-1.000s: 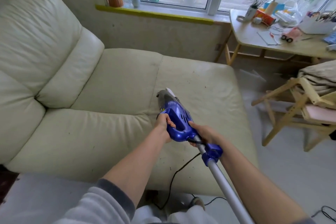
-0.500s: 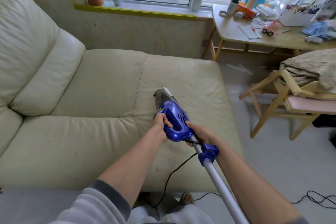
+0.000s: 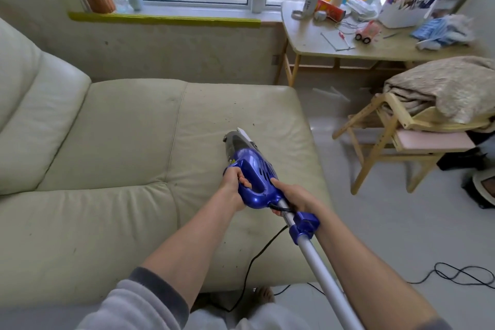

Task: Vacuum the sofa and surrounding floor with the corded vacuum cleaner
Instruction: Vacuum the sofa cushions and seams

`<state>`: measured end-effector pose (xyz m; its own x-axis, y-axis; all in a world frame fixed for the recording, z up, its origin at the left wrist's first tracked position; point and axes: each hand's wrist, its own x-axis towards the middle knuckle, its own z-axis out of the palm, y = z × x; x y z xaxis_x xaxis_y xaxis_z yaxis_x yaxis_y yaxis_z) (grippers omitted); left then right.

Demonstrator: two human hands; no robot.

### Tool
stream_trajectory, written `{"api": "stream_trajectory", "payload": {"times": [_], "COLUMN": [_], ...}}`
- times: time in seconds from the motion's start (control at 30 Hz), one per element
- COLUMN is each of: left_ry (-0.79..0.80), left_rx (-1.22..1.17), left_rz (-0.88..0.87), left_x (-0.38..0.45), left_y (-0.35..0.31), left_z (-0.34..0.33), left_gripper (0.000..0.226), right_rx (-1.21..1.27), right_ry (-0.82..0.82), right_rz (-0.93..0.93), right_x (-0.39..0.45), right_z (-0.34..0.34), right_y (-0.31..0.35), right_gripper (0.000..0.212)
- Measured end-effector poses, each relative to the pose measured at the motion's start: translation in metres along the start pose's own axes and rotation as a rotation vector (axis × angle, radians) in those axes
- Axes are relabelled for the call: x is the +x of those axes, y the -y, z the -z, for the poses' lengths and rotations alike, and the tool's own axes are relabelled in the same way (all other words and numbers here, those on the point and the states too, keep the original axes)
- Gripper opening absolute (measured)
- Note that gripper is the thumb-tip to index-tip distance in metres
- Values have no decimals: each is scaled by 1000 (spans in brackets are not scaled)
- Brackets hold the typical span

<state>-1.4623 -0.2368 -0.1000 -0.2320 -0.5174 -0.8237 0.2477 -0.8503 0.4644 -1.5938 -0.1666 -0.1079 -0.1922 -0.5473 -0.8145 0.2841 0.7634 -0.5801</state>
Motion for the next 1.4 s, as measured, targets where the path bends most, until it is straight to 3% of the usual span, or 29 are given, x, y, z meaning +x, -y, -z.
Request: {"api": "stream_trajectory", "payload": {"times": [0.63,1.17,1.4], "left_ry": [82,169,130], "left_rx": [180,245,256], "left_rz": [86,135,168], "left_x": [15,35,49], "left_y": [60,98,89], "left_z": [-105,-197,-197], "left_gripper": [18,28,28], "right_rx": [168,254,236], "right_ry": [-103,-161,-135], "right_rz": [-28,-10,-55], "right_x": [-8,-4,16], "right_z": [112,208,203], "right_y": [-16,-17,-10], "right_gripper": [35,37,38]}}
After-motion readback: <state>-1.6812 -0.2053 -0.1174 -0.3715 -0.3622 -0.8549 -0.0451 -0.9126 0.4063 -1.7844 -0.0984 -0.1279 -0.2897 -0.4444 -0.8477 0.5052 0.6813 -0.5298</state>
